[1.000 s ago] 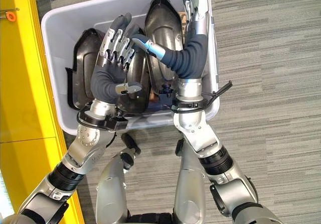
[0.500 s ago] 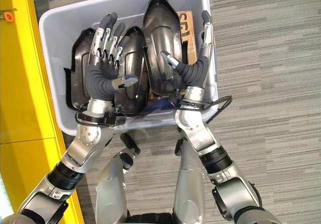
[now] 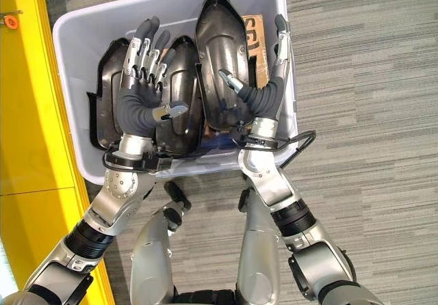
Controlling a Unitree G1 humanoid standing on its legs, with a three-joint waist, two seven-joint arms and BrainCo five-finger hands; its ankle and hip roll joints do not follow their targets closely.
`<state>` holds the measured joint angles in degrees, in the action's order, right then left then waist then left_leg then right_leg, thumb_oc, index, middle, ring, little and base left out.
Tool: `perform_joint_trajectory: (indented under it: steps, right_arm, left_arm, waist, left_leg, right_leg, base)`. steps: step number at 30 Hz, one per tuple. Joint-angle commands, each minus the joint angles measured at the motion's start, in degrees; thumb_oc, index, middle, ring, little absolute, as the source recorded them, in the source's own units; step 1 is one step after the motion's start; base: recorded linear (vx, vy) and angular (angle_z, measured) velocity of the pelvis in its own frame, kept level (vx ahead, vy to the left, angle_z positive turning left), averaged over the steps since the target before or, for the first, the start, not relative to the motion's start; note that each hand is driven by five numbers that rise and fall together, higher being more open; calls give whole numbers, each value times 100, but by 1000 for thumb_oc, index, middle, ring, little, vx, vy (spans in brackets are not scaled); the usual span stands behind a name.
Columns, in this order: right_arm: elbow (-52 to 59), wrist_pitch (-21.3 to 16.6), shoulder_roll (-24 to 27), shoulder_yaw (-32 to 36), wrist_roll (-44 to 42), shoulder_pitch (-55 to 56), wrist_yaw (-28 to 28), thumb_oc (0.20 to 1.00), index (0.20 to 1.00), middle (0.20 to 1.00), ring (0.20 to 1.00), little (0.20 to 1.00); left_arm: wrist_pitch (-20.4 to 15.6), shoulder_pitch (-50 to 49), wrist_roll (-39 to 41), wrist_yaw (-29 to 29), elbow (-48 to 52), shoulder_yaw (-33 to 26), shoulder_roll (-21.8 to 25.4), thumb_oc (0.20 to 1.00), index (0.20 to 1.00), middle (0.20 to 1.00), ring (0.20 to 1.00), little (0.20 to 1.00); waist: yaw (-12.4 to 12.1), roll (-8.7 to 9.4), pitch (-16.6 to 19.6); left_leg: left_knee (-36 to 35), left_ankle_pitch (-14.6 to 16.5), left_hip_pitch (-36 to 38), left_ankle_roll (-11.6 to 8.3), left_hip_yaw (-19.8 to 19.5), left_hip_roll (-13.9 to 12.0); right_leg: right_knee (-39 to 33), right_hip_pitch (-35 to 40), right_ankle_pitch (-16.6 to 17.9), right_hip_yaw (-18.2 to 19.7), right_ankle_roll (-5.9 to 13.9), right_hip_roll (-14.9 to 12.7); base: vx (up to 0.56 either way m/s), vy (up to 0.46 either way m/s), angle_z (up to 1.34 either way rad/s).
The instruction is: Move parts from the plastic box to the shelf.
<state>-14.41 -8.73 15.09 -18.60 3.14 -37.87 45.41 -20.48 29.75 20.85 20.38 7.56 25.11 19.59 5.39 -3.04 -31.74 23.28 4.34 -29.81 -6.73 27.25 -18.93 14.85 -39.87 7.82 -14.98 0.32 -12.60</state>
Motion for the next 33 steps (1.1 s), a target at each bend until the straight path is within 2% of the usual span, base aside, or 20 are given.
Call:
perform_joint_trajectory:
  steps: [1, 6, 9, 20, 27, 31, 33]
  right_arm:
    - [692, -28, -6, 21, -264, -104, 121, 1000, 1000, 1000, 1000, 1000]
    - [402, 158, -76, 16, -356, -240, 372, 1000, 1000, 1000, 1000, 1000]
    - [180, 94, -78, 46, -406, -264, 442, 1000, 1000, 1000, 1000, 1000]
    - [-317, 34, 82, 108, -272, -417, 445, 1000, 1000, 1000, 1000, 1000]
    - [-649, 111, 151, 4, -80, -572, 354, 1000, 1000, 1000, 1000, 1000]
    - [-838, 74, 180, -25, -360, -654, 266, 1000, 1000, 1000, 1000, 1000]
    - [-994, -77, 191, -36, -762, -675, 131, 1000, 1000, 1000, 1000, 1000]
  left_arm:
    - [-15, 48, -76, 113, 516, 92, 208, 1000, 1000, 1000, 1000, 1000]
    - [215, 216, 0, -45, 463, 95, 110, 1000, 1000, 1000, 1000, 1000]
    - [277, 243, 15, -162, 400, 111, 87, 1000, 1000, 1000, 1000, 1000]
    - [351, 329, 88, -215, 305, 178, 133, 1000, 1000, 1000, 1000, 1000]
    - [385, 422, 18, -60, 172, 160, 151, 1000, 1000, 1000, 1000, 1000]
    - [369, 465, 13, -148, 94, 153, 164, 1000, 1000, 1000, 1000, 1000]
    - [444, 478, 46, -103, 73, 170, 190, 1000, 1000, 1000, 1000, 1000]
  waist:
    - [-27, -35, 195]
    - [-60, -43, 195]
    - [-67, -52, 195]
    - [-70, -100, 195]
    - [-98, -118, 195]
    - [-120, -121, 195]
    - [-138, -125, 195]
  left_leg:
    - [96, 75, -536, -162, 118, 157]
    - [131, 67, -742, -200, 58, 160]
    - [154, 64, -829, -208, 45, 156]
    - [173, 56, -977, -243, -3, 160]
    - [207, 66, -1048, -252, -75, 175]
    - [230, 58, -1099, -262, -100, 160]
    - [227, 55, -1108, -278, -125, 160]
  right_leg:
    - [539, -284, -942, -35, 479, -7]
    - [569, -486, -899, -46, 466, -15]
    - [556, -557, -879, -54, 460, -22]
    - [509, -704, -811, -45, 442, -7]
    - [521, -766, -805, -35, 437, 7]
    - [530, -806, -795, -49, 429, -7]
    - [530, -811, -793, -66, 428, -14]
  base:
    - [22, -60, 18]
    - [19, -63, 3]
    - [26, -62, 4]
    - [12, -32, 1]
    - [11, -32, 2]
    - [7, -38, 7]
    - [10, -33, 3]
